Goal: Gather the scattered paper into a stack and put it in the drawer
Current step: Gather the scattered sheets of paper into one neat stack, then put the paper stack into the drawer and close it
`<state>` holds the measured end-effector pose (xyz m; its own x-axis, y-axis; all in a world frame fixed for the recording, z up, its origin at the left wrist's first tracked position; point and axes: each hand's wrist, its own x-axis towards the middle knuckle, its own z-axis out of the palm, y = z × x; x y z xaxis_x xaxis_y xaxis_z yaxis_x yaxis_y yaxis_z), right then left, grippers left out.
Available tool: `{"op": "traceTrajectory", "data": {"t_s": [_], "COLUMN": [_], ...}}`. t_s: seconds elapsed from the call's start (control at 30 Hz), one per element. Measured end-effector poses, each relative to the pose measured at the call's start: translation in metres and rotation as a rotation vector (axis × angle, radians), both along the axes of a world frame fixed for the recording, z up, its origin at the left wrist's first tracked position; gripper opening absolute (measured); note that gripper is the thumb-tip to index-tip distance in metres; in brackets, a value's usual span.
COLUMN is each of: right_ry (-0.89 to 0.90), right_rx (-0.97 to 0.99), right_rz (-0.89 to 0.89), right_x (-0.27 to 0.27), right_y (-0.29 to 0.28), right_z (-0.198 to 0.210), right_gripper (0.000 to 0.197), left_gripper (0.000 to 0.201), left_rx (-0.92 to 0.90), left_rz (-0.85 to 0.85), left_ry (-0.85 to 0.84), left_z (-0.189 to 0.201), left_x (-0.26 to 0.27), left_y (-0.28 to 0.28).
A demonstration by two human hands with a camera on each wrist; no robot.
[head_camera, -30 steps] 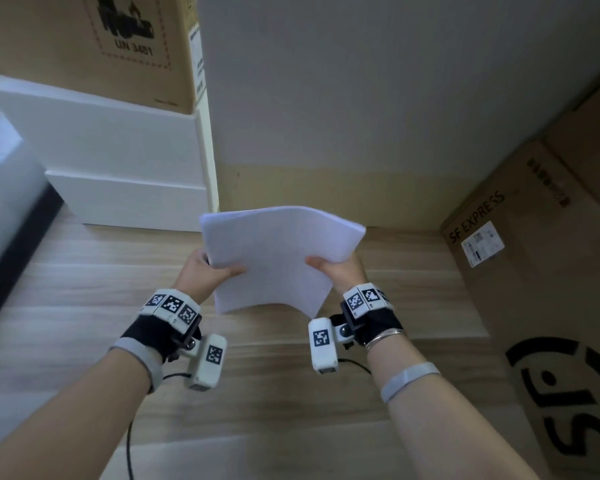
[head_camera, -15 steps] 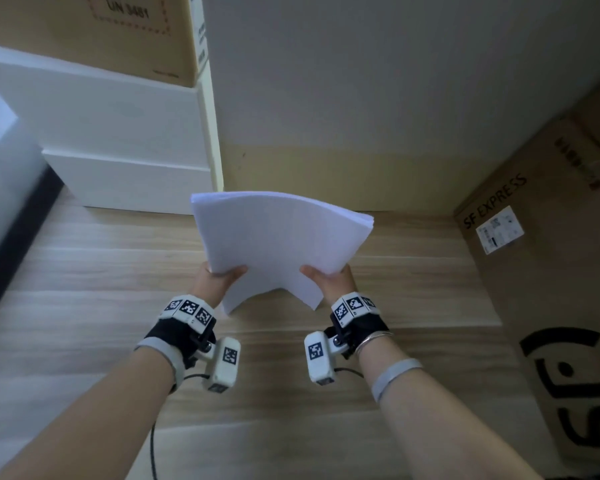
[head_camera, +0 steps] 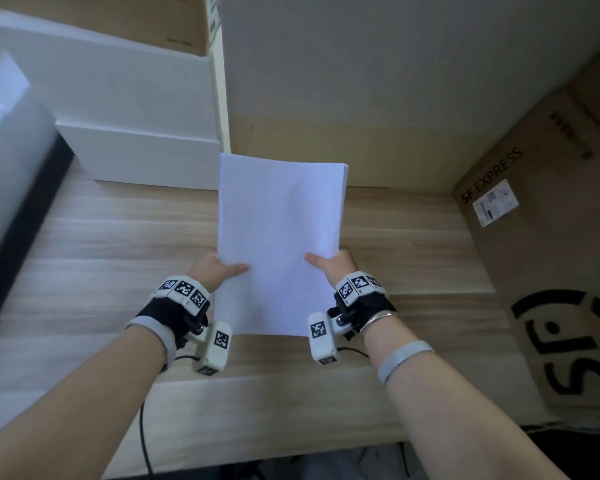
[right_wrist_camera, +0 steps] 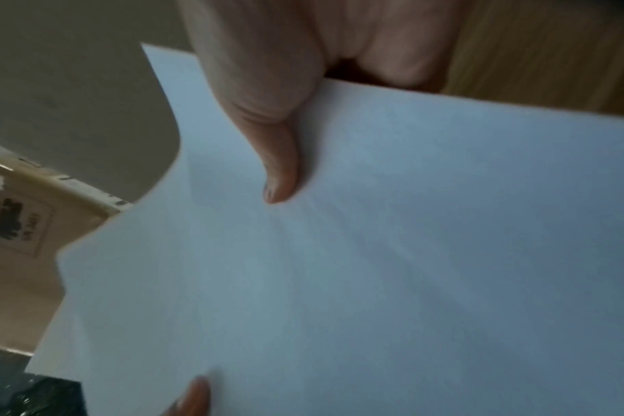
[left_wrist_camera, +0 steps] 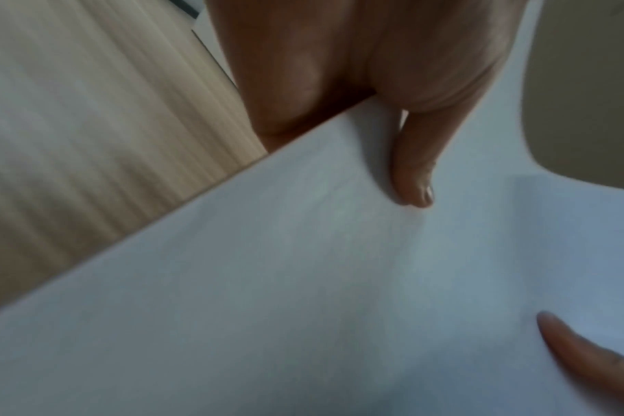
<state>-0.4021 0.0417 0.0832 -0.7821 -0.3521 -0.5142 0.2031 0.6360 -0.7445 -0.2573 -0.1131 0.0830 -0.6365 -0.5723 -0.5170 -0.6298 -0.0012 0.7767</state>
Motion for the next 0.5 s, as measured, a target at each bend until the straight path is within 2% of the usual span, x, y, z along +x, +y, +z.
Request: {"op": "traceTrajectory", "data": {"t_s": [0.1, 0.17, 0.27, 0.33, 0.43, 0.5], "right_ry": [-0.065, -0.084, -0.112, -0.133, -0.166, -0.177], "right_rx": [0.146, 0.214, 0.227, 0.234, 0.221, 0.232], "right_rz": [0.101, 0.153, 0.177, 0.185, 0.221, 0.26], "right_x": [0.008, 0.014, 0.026, 0.034, 0.045, 0.054], "right_y": [0.005, 0.01, 0.02, 0.029, 0.045, 0.056], "right_z": [-0.001, -0.002, -0.007, -0.013, -0.019, -0.022], "right_gripper": [0.07, 0.078, 0.075, 0.076, 0.075, 0.074], "left_gripper": [0.046, 0.042, 0.036, 0.05, 0.045, 0.05], "left_rx": [0.029, 0.063, -0.01, -0.011, -0.023, -0.01], "left_rz": [-0.049, -0.052, -0.076, -0.066, -0.006, 0.044], "left_ry": [-0.076, -0.095, -0.234, -0.317, -0.367, -0.381], "left_z": [-0.009, -0.014, -0.012, -0.012, -0.015, -0.023], "left_x": [0.017, 0.027, 0.04, 0.05, 0.068, 0.082], "left_y": [0.005, 0.01, 0.025, 0.038, 0.062, 0.075]}}
